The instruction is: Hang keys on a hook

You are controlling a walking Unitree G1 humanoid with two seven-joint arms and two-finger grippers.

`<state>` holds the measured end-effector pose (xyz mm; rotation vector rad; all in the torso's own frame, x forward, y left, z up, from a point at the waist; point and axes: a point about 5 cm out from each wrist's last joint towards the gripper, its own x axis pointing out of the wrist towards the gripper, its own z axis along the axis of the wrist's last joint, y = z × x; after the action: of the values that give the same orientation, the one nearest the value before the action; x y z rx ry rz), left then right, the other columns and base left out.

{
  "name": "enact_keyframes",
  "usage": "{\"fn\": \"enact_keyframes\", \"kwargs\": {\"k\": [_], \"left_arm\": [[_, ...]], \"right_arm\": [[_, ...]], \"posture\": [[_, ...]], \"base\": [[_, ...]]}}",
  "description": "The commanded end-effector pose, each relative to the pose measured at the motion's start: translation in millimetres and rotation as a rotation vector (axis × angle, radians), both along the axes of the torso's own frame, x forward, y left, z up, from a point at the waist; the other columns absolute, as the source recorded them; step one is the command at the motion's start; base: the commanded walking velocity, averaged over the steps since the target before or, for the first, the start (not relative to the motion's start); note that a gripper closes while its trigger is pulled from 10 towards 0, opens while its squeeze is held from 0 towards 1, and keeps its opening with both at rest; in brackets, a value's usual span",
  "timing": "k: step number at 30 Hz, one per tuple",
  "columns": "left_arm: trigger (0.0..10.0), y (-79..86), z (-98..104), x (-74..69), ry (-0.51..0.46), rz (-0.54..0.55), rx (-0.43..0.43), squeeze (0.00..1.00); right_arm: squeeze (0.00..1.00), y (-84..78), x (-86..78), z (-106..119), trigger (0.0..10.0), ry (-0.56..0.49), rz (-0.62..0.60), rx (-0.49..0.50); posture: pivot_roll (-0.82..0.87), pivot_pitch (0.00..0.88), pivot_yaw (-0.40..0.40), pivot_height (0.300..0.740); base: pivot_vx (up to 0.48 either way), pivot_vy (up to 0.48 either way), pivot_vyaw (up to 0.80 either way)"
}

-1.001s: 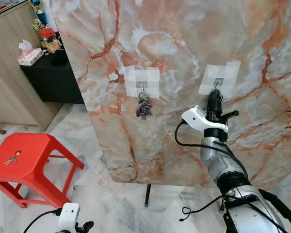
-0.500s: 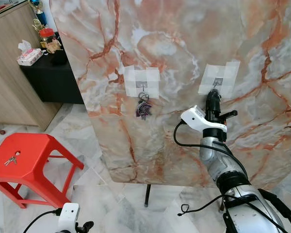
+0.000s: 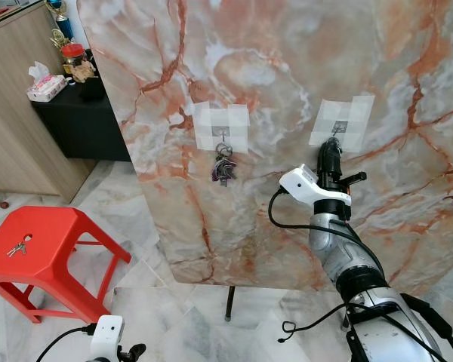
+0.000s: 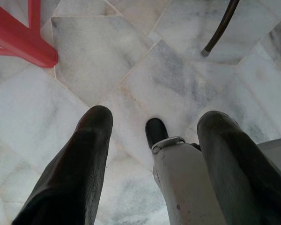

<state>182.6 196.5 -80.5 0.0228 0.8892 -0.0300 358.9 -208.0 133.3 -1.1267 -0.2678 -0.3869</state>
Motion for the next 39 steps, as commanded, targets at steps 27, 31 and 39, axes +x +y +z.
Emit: {"fn": "enact_keyframes", "kwargs": {"k": [27, 31, 39], "left_arm": [[10.0, -0.8, -0.9, -1.5, 0.004, 0.005, -0.005, 0.00], [10.0, -0.2, -0.5, -0.9, 0.003, 0.008, -0.004, 0.00], [10.0, 0.9, 0.1, 0.0, 0.000, 0.006, 0.002, 0.00]], "right_arm": [[0.00, 10.3, -60.0, -119.4, 10.0, 0.622, 0.087, 0.647], [0.00, -2.5, -79.1, -144.0, 10.0, 0.729, -0.071, 0.886], [0.00, 3.6, -121.1, -183.1, 10.0, 0.902, -0.169, 1.177]], "posture": [[-0.08, 0.040, 0.003, 0.740], [-0.09, 0.035, -0.005, 0.740], [-0.10, 0.031, -0.009, 0.740]], "base": [[0.000, 0.000, 0.00], [0.000, 0.000, 0.00], [0.000, 0.000, 0.00]]}}
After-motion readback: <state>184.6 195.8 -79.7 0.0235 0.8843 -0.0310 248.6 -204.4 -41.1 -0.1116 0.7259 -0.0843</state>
